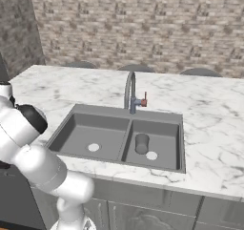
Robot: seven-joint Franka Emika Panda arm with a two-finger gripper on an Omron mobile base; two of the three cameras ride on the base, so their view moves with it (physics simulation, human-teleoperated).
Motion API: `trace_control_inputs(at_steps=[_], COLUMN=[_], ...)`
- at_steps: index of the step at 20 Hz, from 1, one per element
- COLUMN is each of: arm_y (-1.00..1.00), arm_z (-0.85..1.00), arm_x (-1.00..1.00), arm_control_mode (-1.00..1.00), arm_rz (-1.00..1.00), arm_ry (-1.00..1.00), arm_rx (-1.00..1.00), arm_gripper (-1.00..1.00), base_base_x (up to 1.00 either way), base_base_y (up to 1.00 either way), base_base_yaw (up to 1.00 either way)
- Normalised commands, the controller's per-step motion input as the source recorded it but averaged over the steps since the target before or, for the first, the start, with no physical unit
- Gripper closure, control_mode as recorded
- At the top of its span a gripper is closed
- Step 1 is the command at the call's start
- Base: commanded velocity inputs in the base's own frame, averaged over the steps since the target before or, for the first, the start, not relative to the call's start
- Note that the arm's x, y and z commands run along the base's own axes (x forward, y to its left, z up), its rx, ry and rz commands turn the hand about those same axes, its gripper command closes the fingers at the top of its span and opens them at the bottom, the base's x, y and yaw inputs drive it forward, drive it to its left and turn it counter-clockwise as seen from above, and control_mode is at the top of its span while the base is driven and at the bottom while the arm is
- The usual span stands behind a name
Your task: Move any existing items from the left basin to the right basin for drying. Then move the measuring cup from the counter to the left basin of the sink for washing.
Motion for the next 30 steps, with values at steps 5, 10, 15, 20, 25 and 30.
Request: trace_control_inputs(at_steps=[5, 10, 15, 20, 25, 30], arm_y=[0.17, 0.26, 0.18, 0.14, 0.07, 0.02], arm_z=[-0.16, -0.04, -0.3, -0.28, -0.09, -0.24], arm_x=[0.54, 0.31, 0.13, 0.13, 0.17, 0.2], arm_control_mode=[-1.0, -1.0, -1.0, -1.0, -1.0, -1.0], arm_rz=[0.0, 0.0, 0.0, 0.0, 0.0, 0.0], arm_ry=[0.0, 0.0, 0.0, 0.0, 0.0, 0.0], arm_rx=[-0.06, -0.02, -0.02, -0.05, -0.04, -0.02], arm_gripper=[-1.0, -1.0, -1.0, -1.0, -1.0, -1.0], base_base_x=[0.0, 0.0, 0.0, 0.0, 0.0, 0.0], base_base_y=[0.0, 0.0, 0.0, 0.0, 0.0, 0.0], base_base_yaw=[0.0, 0.0, 0.0, 0.0, 0.0, 0.0])
